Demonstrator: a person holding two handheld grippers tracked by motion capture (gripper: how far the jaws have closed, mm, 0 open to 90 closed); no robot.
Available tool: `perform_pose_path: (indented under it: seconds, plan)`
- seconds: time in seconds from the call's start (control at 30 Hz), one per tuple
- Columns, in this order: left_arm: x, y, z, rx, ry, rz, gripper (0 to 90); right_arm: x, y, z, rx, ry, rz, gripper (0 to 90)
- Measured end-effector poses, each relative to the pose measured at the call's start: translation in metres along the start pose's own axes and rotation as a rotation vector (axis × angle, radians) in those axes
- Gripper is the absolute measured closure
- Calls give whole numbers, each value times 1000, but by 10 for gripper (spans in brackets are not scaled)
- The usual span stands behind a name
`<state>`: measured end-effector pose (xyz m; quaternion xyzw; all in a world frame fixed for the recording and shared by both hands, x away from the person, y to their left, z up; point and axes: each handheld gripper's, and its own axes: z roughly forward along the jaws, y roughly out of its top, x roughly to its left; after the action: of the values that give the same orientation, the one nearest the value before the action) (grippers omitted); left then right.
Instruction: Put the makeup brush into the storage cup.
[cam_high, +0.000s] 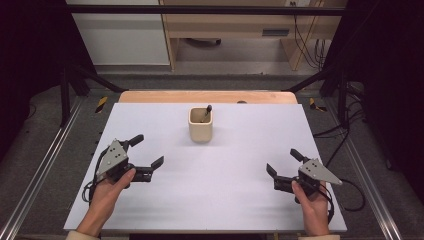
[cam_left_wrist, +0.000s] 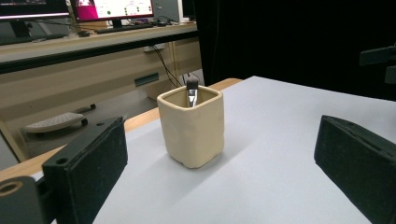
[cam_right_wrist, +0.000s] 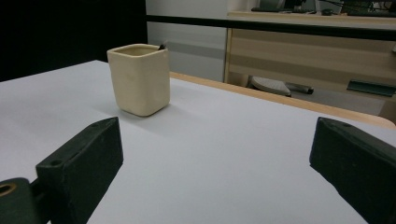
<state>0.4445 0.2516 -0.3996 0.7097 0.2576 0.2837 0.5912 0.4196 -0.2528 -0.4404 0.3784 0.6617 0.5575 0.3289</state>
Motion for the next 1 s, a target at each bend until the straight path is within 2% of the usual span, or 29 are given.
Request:
perform_pose_path:
  seconds: [0.5, 0.83, 1.0]
  plan:
    - [5, -15, -24, -25, 32, -21, 22, -2, 0, -2, -6, -2, -16, 31]
    - [6, -28, -36, -21, 46, -9, 24, -3, 0, -3, -8, -4, -28, 35]
    - [7, -33, -43, -43, 47, -7, 24, -3, 0, -3, -9, 0, -33, 35]
